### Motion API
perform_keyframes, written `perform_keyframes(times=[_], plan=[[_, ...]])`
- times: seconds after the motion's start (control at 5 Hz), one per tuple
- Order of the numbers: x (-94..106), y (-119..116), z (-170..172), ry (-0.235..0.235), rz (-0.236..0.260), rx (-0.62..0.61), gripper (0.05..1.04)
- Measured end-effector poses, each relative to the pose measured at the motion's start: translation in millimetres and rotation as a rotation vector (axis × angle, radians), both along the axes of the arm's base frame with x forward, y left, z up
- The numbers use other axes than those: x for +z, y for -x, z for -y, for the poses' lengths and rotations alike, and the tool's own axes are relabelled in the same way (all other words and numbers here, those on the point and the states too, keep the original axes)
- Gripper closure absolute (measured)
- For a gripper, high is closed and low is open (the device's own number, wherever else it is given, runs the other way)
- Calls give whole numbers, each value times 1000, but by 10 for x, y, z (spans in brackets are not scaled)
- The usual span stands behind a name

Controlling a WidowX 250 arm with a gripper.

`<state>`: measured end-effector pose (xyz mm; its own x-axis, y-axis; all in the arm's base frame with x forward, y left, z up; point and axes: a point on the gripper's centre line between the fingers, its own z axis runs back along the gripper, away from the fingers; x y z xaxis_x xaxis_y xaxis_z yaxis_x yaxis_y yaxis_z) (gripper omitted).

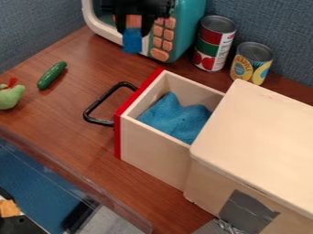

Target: Take out the blue box from the drawer and put in the middle of the table

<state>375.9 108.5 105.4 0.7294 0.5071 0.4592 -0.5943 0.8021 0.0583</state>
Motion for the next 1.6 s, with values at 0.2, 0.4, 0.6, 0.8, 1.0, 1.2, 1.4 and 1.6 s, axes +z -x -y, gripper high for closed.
perform_keyframes(times=[0.2,0.4,0.6,0.8,1.0,1.2,1.4,1.6], plan=[[-158,-3,-82,-10,-25,15,579],[-295,-23,-170,-55,-51,28,578],[-438,-46,-246,-91,-79,45,578],[-583,-54,-264,-98,-112,49,579],[-672,-40,-302,-68,-135,68,503],[-685,-11,-328,-49,-149,66,200],[-630,19,-318,-19,-165,15,73],[-342,28,-394,-30,-138,-32,77]])
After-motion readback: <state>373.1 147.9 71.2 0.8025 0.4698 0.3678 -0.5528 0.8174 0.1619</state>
